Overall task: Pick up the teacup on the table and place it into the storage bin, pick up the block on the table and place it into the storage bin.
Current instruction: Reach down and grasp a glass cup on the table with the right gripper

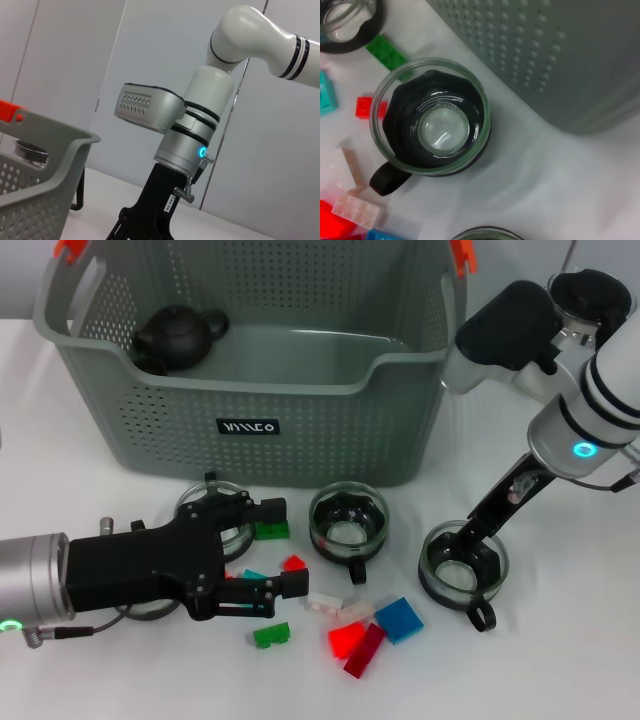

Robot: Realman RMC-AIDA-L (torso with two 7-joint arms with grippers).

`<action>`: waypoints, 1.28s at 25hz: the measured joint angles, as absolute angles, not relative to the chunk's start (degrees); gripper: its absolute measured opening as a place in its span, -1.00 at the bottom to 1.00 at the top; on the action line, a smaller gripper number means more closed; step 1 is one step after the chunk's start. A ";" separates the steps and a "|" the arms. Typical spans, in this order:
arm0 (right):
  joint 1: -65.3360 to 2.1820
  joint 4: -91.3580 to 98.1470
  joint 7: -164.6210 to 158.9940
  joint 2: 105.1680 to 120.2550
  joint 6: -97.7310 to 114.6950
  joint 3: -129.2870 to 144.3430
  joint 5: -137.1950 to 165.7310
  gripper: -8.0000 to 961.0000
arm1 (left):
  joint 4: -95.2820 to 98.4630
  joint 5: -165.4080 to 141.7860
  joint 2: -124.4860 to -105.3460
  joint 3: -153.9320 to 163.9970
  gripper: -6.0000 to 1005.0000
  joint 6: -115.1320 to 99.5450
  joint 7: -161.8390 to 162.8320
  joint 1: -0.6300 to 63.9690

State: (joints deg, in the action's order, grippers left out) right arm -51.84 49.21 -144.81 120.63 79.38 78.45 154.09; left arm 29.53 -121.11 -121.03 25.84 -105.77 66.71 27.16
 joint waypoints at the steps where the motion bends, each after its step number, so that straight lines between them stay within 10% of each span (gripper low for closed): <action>1: -51.84 49.21 -144.81 120.63 79.38 78.45 154.09 0.83 | 29.53 -121.11 -121.03 25.84 0.86 -105.74 66.71 27.16; 13: -51.85 47.66 -144.64 120.67 78.37 79.37 152.21 0.47 | 29.53 -121.11 -121.03 25.85 0.86 -105.50 66.71 27.16; 32: -51.76 47.64 -145.14 120.62 77.50 82.47 152.01 0.47 | 29.47 -121.11 -121.03 25.84 0.85 -105.46 66.70 26.92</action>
State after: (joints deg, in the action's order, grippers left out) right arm -51.76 47.64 -145.14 120.62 77.50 82.47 152.01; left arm 29.47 -121.11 -121.03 25.84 -105.46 66.70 26.92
